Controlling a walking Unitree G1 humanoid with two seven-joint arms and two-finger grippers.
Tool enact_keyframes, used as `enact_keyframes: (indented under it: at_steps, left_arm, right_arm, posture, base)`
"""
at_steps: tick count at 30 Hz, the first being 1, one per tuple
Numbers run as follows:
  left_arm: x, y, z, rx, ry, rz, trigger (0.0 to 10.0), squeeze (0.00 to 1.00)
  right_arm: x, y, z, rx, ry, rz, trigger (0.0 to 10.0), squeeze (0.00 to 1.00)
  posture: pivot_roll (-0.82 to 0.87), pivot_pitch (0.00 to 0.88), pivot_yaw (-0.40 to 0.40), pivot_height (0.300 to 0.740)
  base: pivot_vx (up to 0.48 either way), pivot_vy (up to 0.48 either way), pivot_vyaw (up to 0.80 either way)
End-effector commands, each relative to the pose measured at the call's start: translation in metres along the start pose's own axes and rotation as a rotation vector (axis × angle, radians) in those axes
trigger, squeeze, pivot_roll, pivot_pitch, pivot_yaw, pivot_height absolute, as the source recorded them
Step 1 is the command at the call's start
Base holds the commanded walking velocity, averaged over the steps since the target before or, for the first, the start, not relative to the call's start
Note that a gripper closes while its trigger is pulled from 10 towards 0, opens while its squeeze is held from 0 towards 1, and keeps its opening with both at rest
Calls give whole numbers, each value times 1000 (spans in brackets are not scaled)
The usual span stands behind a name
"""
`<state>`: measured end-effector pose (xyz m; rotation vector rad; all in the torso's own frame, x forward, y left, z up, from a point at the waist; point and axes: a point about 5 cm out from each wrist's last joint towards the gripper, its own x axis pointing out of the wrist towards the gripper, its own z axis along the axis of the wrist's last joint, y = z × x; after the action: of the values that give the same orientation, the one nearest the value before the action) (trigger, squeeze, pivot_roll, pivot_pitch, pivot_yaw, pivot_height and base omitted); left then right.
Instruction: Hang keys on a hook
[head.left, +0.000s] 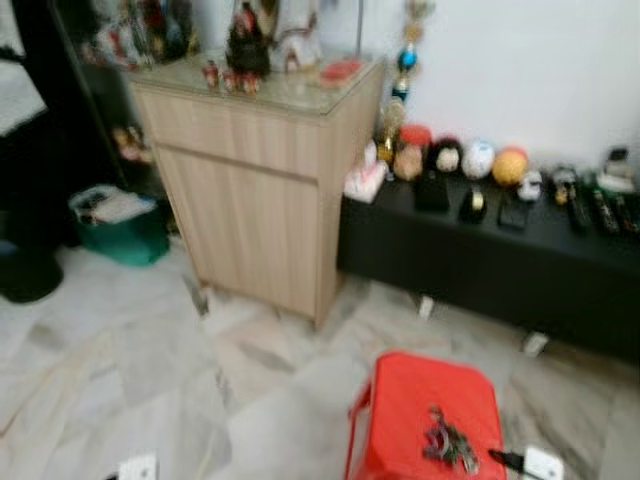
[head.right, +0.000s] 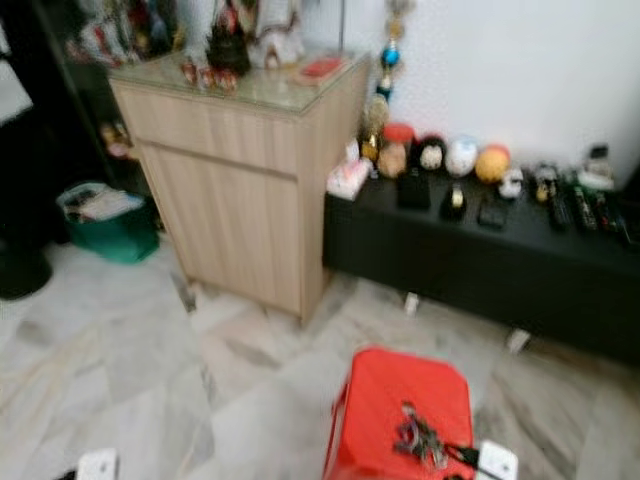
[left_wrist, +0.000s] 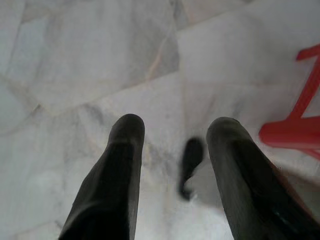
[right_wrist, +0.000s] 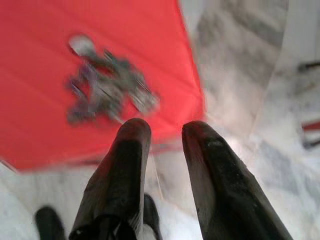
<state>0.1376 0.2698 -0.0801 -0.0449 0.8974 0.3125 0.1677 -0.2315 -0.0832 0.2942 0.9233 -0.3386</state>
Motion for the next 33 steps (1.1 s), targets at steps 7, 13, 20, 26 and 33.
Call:
enact_keyframes:
  at_steps: [7,13,20,26,33]
  left_arm:
    - [-3,3,-8,-4,12,16,10000,0]
    - [-4,6,-3,-20,-53,36,10000,0]
    - [-9,26,63,-7,-442,74,10000,0]
    - [-32,4,112,83,-758,-41,10000,0]
    - [-70,-35,131,111,-951,-178,10000,0]
  right_arm:
    - [2,8,9,6,-36,19,10000,0]
    - [2,12,17,-30,-84,39,10000,0]
    - [2,20,49,-112,-255,94,10000,0]
    - [-8,33,90,-237,-502,166,10000,0]
    - [-30,55,114,-277,-727,276,10000,0]
  posture:
    - [106,0,-78,740]
    - [107,0,-76,740]
    - [115,0,-96,740]
    - [103,0,-87,740]
    - [75,0,-65,740]
  base:
    - [0,0,0]
    - [0,0,0]
    - [0,0,0]
    - [0,0,0]
    - [0,0,0]
